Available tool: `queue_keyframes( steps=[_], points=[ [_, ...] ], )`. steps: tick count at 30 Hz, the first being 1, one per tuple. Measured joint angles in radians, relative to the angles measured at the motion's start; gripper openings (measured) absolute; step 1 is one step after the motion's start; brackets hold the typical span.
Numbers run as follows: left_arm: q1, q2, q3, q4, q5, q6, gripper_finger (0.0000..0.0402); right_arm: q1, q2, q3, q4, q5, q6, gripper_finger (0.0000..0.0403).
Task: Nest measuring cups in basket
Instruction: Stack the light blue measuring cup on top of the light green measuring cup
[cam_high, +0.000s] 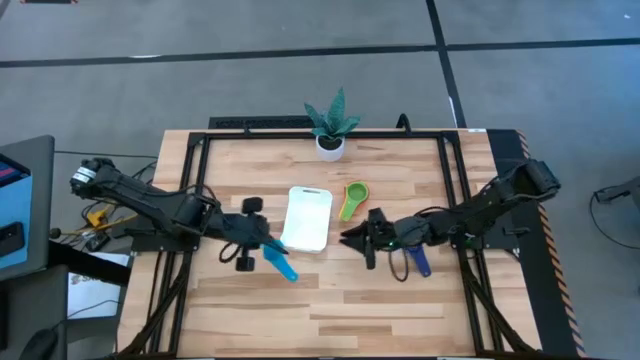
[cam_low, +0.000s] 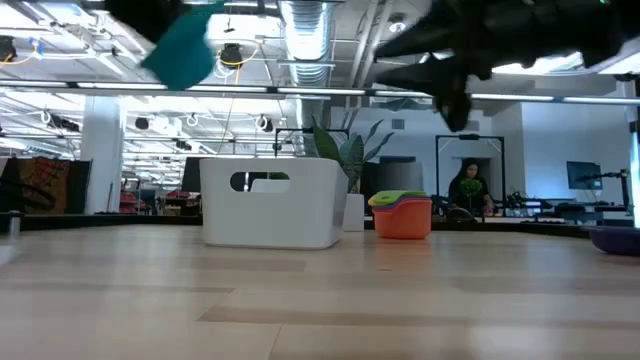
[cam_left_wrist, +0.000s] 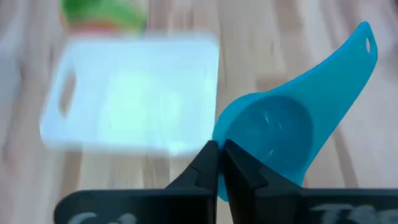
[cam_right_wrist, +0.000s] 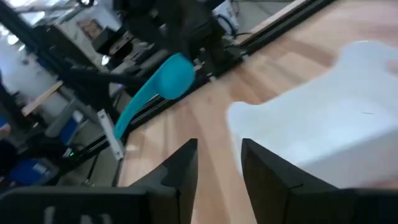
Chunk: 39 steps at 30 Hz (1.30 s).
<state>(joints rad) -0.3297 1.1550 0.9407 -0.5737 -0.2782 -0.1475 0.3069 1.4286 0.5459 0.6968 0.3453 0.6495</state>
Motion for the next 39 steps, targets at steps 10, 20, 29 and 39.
queue_keyframes(
  steps=[10,20,29,39],
  points=[
    [0.061,0.144,0.085,0.146,-0.152,0.189,0.0000,-0.028,0.132,0.245,-0.177,-0.139,-0.031,0.0161],
    [0.071,0.308,0.195,0.170,-0.207,0.353,0.0000,-0.052,0.130,0.330,-0.339,-0.197,-0.076,0.0137],
    [0.097,0.337,0.211,0.229,-0.209,0.375,0.0000,-0.073,0.130,0.333,-0.401,-0.217,-0.075,0.0127],
    [0.099,0.336,0.211,0.238,-0.249,0.415,0.0000,-0.073,0.130,0.333,-0.430,-0.209,-0.044,0.0095]
  ],
)
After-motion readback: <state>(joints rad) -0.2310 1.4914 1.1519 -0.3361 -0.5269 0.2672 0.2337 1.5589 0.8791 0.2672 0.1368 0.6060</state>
